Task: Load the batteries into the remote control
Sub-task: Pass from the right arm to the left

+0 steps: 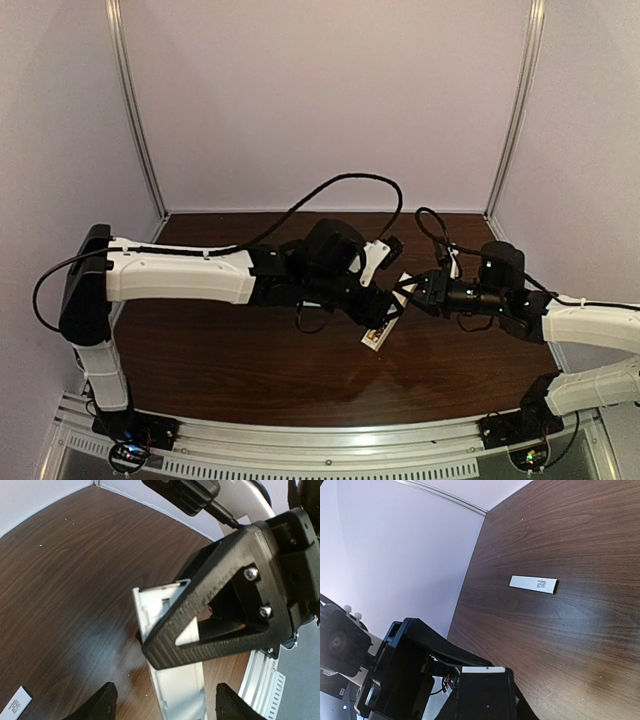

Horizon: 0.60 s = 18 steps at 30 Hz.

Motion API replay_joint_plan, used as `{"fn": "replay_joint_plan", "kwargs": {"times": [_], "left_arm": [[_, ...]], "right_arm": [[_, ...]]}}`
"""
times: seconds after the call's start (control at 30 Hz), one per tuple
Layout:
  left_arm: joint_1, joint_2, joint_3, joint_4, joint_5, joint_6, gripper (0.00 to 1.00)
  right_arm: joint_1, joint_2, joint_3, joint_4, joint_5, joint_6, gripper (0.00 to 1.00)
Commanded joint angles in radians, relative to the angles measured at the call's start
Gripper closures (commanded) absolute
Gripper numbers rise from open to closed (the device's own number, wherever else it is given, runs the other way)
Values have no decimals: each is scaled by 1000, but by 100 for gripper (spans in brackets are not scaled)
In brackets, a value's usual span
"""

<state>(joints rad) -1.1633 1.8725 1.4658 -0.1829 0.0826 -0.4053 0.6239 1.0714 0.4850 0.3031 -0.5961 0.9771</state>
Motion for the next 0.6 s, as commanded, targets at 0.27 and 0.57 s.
{"fn": "replay_joint_plan", "kwargs": {"times": [0.27,0.57], "left_arm": [[-1,72,94,-71,-8,3,53],[11,54,70,-140,-23,51,74]], "right_arm": [[13,-7,-2,29,42,8,97],[3,-34,16,-46,54,-19,53]]}}
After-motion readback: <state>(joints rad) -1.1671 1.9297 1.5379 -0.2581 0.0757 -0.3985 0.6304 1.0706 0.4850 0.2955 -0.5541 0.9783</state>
